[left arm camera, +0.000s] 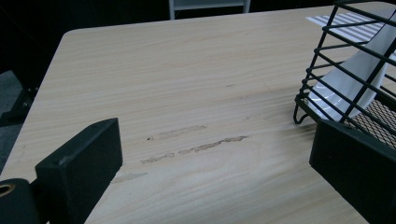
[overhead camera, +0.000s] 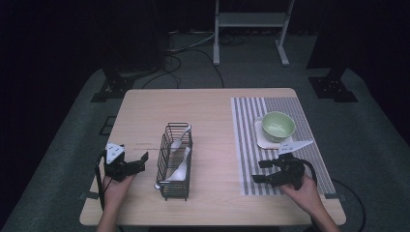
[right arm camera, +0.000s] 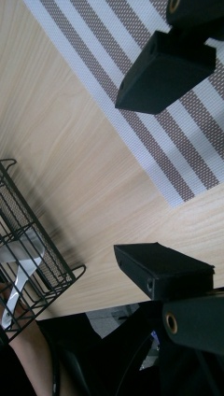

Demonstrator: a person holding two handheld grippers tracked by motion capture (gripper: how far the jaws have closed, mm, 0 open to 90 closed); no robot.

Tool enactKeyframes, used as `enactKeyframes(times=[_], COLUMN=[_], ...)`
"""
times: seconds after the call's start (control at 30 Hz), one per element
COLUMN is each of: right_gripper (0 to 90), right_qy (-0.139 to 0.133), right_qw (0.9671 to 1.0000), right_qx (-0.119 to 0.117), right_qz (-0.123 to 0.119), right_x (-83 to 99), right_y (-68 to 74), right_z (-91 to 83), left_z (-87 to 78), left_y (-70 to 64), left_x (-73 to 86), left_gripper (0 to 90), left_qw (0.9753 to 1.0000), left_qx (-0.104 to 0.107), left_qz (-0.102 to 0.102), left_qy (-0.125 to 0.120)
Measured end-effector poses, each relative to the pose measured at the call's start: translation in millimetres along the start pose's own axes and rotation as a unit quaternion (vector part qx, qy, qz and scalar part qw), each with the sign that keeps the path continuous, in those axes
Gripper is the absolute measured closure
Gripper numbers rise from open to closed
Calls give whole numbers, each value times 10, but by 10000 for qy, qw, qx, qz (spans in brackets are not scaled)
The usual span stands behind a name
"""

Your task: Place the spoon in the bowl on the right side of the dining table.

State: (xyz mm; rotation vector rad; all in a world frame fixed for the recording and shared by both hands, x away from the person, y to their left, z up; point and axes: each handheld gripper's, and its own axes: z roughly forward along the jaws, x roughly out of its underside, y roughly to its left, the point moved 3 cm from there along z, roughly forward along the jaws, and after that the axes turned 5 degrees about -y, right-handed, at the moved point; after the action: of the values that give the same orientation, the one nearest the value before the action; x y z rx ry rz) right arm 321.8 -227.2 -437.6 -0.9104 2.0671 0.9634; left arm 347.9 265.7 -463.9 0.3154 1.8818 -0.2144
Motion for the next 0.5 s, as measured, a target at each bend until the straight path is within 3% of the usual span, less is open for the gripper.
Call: enactKeyframes(times=[0.33,0.5], right_gripper=[232,233], right_qy=[57,225], right_qw=[9999,9996], right_qx=[-128,-146], right_qz=[5,-56], right_x=[-88,-163], right_y=[31,68], right_z=[34,90], left_z=[-5,-10], left_y=[2,-5], left_x=[-5,-7], left_gripper=[15,15], left_qw=[10000,10000], left_qx=[-17,-14], left_qz=[16,23], left_qy=[-16,-19])
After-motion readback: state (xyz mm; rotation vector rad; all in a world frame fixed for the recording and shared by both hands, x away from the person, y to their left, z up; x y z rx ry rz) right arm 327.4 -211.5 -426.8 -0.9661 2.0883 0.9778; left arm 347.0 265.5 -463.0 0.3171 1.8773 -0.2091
